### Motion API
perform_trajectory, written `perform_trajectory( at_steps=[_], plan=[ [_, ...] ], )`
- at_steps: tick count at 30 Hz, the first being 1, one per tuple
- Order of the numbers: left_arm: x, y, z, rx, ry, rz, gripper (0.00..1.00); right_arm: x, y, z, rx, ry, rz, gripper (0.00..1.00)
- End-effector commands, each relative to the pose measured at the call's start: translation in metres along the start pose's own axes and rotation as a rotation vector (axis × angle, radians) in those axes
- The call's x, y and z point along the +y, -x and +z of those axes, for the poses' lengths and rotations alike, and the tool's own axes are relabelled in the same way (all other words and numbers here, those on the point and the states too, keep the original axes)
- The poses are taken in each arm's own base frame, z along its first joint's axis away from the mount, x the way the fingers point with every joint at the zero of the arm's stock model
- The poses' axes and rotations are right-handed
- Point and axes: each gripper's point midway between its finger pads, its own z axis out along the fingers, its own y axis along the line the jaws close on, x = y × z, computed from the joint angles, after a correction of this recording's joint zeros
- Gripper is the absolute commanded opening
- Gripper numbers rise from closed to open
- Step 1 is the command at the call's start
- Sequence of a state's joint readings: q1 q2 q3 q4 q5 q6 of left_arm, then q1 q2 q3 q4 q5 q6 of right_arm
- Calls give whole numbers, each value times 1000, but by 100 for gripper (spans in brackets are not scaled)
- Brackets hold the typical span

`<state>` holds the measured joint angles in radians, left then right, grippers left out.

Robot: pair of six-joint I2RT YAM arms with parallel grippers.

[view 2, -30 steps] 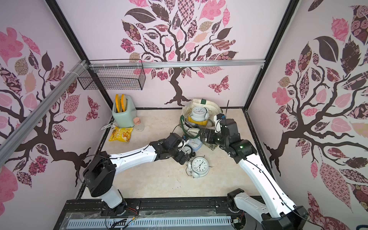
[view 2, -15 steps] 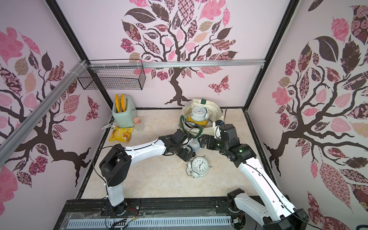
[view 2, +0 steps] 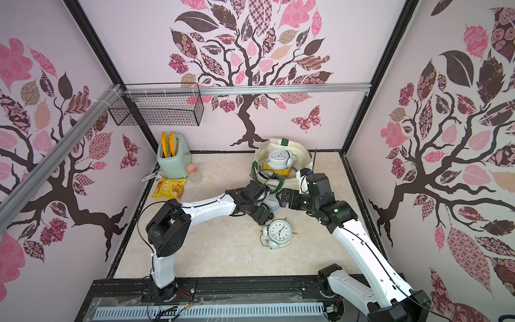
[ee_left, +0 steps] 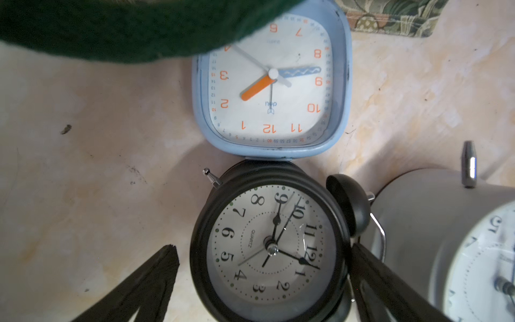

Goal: Put the alarm clock into the canvas bag
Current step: Pick up the alarm from the center of the board.

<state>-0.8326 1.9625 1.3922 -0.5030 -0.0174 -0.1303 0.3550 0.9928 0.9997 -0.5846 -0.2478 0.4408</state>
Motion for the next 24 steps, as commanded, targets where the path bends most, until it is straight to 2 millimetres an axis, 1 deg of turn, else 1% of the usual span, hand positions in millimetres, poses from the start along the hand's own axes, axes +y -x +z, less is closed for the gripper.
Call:
perform_trajectory(
  at_steps=[1,10,15,18,20,24],
  plan=[
    [2,18,2,-40,5,-10,95,4,5,-1,-9,14,-21,100],
    [1,18,7,-37,-7,-17,89,4,3,1,-4,17,-17,100],
    [2,20,-1,-54,-7,-26,83,2,4,3,-6,8,-17,100],
    [7,19,-16,-74,21,-51,80,1,5,3,-13,0,-8,100],
    [12,16,-31,-97,42,-70,79,0,7,3,-26,0,0,100],
    [31,6,-62,-147,101,-136,76,4,13,1,-52,11,6,100]
  ],
)
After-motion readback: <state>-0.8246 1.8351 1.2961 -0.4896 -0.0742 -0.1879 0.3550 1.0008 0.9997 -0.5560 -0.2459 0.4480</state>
